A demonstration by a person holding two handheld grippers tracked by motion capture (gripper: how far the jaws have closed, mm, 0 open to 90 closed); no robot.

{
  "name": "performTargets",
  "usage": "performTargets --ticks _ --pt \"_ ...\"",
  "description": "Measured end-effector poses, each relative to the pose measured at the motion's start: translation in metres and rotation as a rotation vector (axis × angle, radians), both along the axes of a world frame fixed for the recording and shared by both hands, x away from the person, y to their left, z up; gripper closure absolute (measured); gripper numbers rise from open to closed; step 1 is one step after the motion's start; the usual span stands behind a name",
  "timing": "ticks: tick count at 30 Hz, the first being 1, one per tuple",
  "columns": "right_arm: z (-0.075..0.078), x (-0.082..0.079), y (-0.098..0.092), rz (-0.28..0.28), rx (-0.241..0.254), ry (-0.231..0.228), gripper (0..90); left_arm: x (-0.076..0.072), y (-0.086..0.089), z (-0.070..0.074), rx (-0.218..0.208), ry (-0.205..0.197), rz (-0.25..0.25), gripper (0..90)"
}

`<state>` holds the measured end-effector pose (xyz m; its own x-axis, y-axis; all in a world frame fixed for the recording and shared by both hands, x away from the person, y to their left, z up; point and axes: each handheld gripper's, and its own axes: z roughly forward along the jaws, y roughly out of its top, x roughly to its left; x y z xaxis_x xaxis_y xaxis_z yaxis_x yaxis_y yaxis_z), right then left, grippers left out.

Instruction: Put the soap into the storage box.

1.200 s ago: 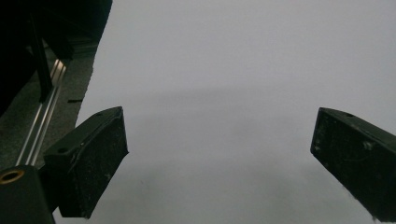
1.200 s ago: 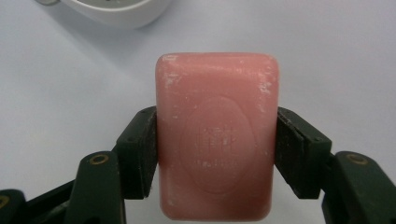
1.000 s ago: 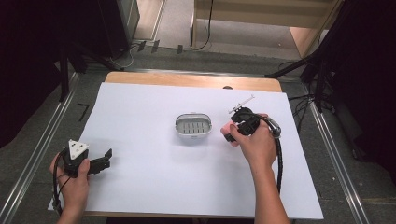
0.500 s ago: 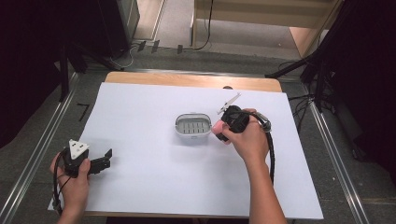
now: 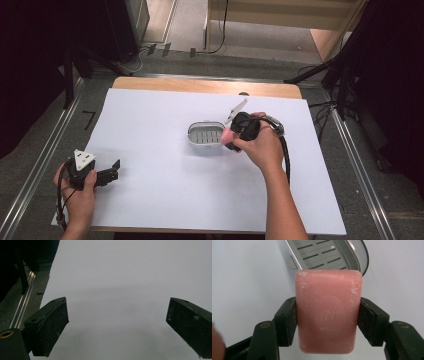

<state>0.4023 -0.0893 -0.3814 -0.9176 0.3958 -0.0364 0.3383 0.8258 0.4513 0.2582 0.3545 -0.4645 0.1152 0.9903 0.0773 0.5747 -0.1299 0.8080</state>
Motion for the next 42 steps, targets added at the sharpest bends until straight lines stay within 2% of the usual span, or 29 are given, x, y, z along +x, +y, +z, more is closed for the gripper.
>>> performTargets --ticks 3,6,7,11,20,27,31,34,42 --pt "0.003 -0.001 0.005 0.012 -0.012 -0.001 38.6 0.0 0.0 0.0 0.0 0.0 0.001 4.6" --pt "0.006 0.001 0.009 0.047 -0.014 -0.024 38.6 0.0 0.0 0.0 -0.001 0.001 0.001 4.6" --pt "0.008 0.001 0.01 0.04 -0.021 -0.018 38.6 0.0 0.0 0.0 -0.003 0.0 -0.001 4.7" --pt "0.012 0.004 0.016 0.071 -0.028 -0.022 38.6 0.0 0.0 0.0 -0.003 0.001 0.0 4.6" --pt "0.013 0.012 0.028 0.122 -0.043 -0.04 38.6 0.0 0.0 0.0 -0.004 0.001 -0.001 4.6" --pt "0.016 0.017 0.037 0.15 -0.049 -0.029 38.6 0.0 0.001 0.0 -0.004 0.004 0.0 4.6" --pt "0.018 0.021 0.043 0.177 -0.053 -0.045 38.6 0.0 0.001 0.0 -0.006 0.003 0.001 4.6" --pt "0.019 0.023 0.047 0.189 -0.045 -0.046 38.7 0.0 0.001 0.0 -0.007 0.003 0.001 4.6" --pt "0.016 0.03 0.058 0.221 -0.071 -0.058 38.7 0.0 0.001 0.0 -0.009 0.002 0.001 4.6"
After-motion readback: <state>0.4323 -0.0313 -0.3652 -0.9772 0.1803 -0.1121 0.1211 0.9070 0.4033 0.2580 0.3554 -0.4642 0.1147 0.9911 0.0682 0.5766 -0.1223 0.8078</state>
